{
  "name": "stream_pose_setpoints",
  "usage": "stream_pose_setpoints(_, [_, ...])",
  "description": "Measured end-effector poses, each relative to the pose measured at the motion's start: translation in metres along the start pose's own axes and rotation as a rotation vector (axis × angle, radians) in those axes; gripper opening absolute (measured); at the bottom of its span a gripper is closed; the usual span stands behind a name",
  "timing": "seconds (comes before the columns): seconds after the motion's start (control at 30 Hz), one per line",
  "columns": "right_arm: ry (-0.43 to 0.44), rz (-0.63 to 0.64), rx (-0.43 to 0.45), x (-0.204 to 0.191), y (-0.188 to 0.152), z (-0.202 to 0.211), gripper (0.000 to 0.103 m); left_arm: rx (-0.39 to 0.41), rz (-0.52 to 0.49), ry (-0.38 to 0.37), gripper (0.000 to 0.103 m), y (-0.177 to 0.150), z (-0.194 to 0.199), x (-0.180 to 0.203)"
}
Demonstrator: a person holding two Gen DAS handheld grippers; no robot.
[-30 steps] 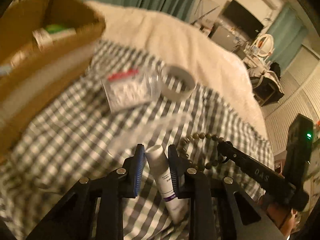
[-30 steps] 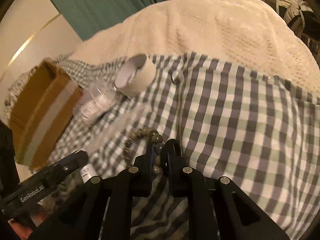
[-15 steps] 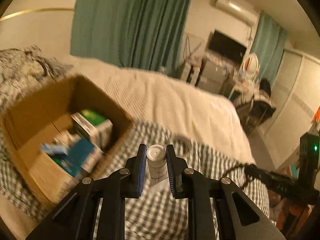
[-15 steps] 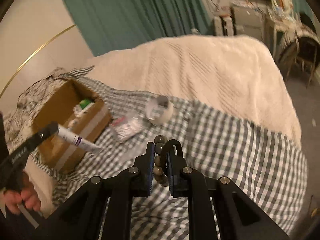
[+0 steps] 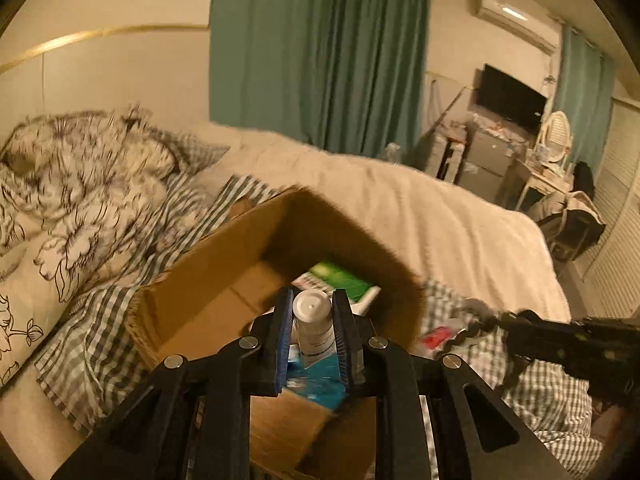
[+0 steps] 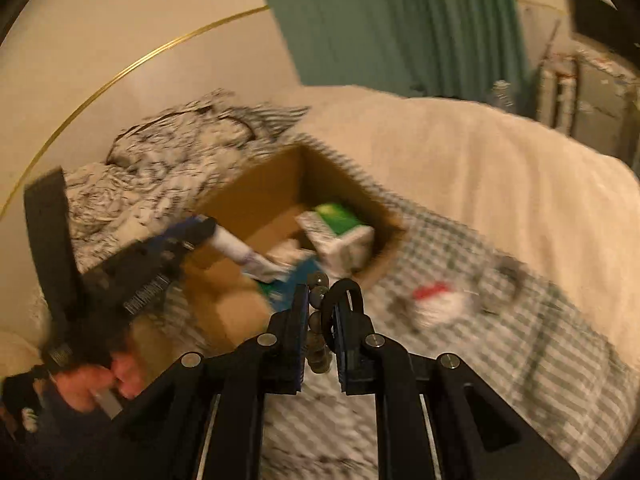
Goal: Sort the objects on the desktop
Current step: 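Drop the white tube and bead bracelet into the cardboard box with both grippers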
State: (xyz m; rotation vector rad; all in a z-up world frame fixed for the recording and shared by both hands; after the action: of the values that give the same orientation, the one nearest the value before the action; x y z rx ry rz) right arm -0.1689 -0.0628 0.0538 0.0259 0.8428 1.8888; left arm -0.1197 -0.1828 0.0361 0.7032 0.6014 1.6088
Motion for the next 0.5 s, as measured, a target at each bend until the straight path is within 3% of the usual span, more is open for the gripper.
stream_pose_setpoints(0.07, [0.040,-0.056,-0.034,-0.008,0.017,-0.030,0.011,-0.034,0.037,-0.011,0.020,0.000,-0.013,-0.019])
stream_pose_setpoints(0.1, [0.048,-0.071,-0.058,-0.009,0.025,-0.043,0.017,-0.051,0.052,-0.025,0.020,0.000,-0.020,-0.027])
stream_pose_setpoints(0.17, [0.012,-0.122,-0.128,-0.007,0.041,-0.077,0.054,-0.085,0.050,-0.017,0.024,-0.004,-0.035,-0.040])
stream_pose_setpoints(0.2, [-0.008,-0.144,-0.147,-0.005,0.044,-0.086,0.077,-0.092,0.042,-0.007,0.038,-0.007,-0.038,-0.042])
stream_pose_setpoints(0.23, [-0.023,-0.165,-0.178,-0.004,0.048,-0.097,0.082,-0.102,0.037,0.008,0.067,-0.010,-0.043,-0.046])
stream_pose_setpoints(0.4, [-0.123,-0.188,-0.323,0.011,0.047,-0.130,0.083,-0.032,-0.055,-0.016,0.091,-0.026,-0.035,-0.032])
stream_pose_setpoints(0.5, [-0.118,-0.216,-0.424,0.016,0.039,-0.143,0.083,-0.002,-0.083,0.008,0.092,-0.032,-0.030,-0.026])
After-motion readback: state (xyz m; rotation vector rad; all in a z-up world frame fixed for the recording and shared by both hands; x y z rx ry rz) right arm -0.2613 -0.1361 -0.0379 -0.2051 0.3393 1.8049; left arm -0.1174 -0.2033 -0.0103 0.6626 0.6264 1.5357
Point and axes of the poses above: each gripper's, at about its wrist camera, not at the fingertips, and z roughly against the way its jaws point, x to its right, y to its top, the point moved 2 cm from there along -z, roughly the way its jaws point, and after that the axes turned 4 degrees about -x, right-handed, at the moved point
